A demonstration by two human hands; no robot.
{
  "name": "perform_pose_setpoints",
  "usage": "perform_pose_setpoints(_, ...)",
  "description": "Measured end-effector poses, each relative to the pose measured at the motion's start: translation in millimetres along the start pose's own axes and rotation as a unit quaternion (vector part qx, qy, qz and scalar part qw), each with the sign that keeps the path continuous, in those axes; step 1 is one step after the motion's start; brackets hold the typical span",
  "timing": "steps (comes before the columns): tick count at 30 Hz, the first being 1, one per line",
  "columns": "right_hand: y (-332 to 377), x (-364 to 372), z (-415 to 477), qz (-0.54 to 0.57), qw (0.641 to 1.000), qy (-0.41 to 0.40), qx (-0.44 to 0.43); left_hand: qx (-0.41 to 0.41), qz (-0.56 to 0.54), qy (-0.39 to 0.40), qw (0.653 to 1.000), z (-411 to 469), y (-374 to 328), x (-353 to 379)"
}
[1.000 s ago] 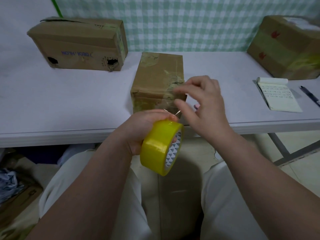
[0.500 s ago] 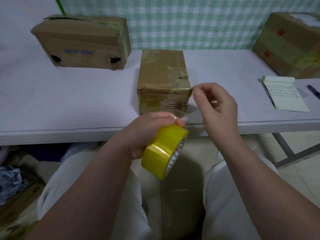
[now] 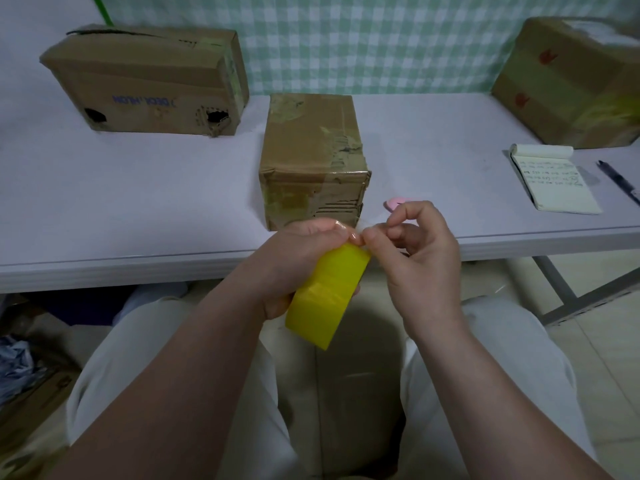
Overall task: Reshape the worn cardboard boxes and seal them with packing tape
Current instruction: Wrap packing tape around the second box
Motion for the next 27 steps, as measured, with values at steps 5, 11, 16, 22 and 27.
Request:
perform_pose_setpoints(5,-5.4,-2.5,0.2,-0.019,1.0,-0.015,0.009,0.003,0.014,0.007,1.0,-0.5,-0.4,1.0)
perform_pose_setpoints(11,-6.9,-3.4,4.2,-0.026,0.999,0.017,0.032,0.031,0.062,0.006,0.998,0.8,0.6,0.9)
perform_pose_setpoints(16,-1.2,-3.8,5.7,-0.071,0.997,0.025,0.02,0.08,0.129,0.004,0.988,2.5,-1.9,4.6)
perform_pose_setpoints(22,-4.6,-12.2,6.1,-0.059,0.996,-0.01,0.067,0.115,0.091,0.047,0.988,2.2,-5.8,13.1)
perform_pose_setpoints(27,-3.7,-28.4,5.3,0.03,0.981,-0.056,0.181,0.164,0.089,0.094,0.978,-1.3,-8.2,24.8)
Point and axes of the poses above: each hand's wrist, its own z-axis towards the middle knuckle, its own x-axis out of the palm, y = z × x, the point moved 5 cm from there along z, towards the middle knuckle, and after that the axes turned 5 degrees about -x, right-handed, at the moved point
